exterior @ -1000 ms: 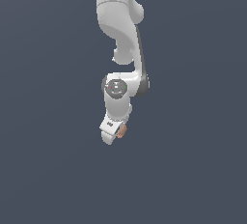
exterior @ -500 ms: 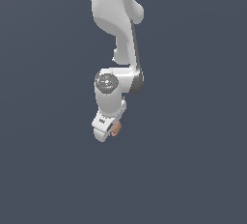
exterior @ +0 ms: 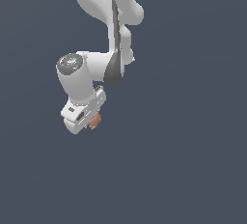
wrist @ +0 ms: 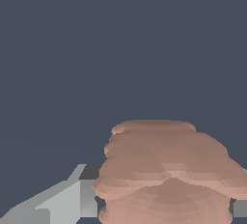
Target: Pick up the object and move it to a goal position.
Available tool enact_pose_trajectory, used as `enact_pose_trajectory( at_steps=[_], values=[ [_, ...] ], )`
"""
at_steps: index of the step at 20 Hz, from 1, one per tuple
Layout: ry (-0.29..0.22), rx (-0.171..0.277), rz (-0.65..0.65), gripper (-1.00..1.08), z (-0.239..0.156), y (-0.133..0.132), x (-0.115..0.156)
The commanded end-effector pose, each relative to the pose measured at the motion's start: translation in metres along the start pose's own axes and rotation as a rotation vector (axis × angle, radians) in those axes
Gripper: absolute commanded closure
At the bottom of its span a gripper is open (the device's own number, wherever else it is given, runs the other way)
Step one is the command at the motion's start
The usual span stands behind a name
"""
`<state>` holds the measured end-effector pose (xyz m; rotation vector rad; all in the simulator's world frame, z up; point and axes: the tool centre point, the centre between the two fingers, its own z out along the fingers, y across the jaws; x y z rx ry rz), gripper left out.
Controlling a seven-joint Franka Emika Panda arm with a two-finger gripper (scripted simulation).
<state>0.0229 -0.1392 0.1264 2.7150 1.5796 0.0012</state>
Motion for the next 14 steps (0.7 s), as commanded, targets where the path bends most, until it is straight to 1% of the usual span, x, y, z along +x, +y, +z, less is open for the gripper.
enact_pose_trajectory(
  at_steps=[1, 4, 7, 10, 14],
  values=[
    [0.000, 0.001, -0.001, 1.08, -0.015, 0.009, -0.019],
    [0.000, 0.001, -0.001, 1.08, -0.028, 0.018, -0.035],
    [0.000, 0.001, -0.001, 1.08, -0.037, 0.024, -0.045],
    [0.000, 0.001, -0.001, 1.08, -0.040, 0.027, -0.049],
    [0.000, 0.001, -0.001, 1.08, -0.038, 0.027, -0.047]
  ],
)
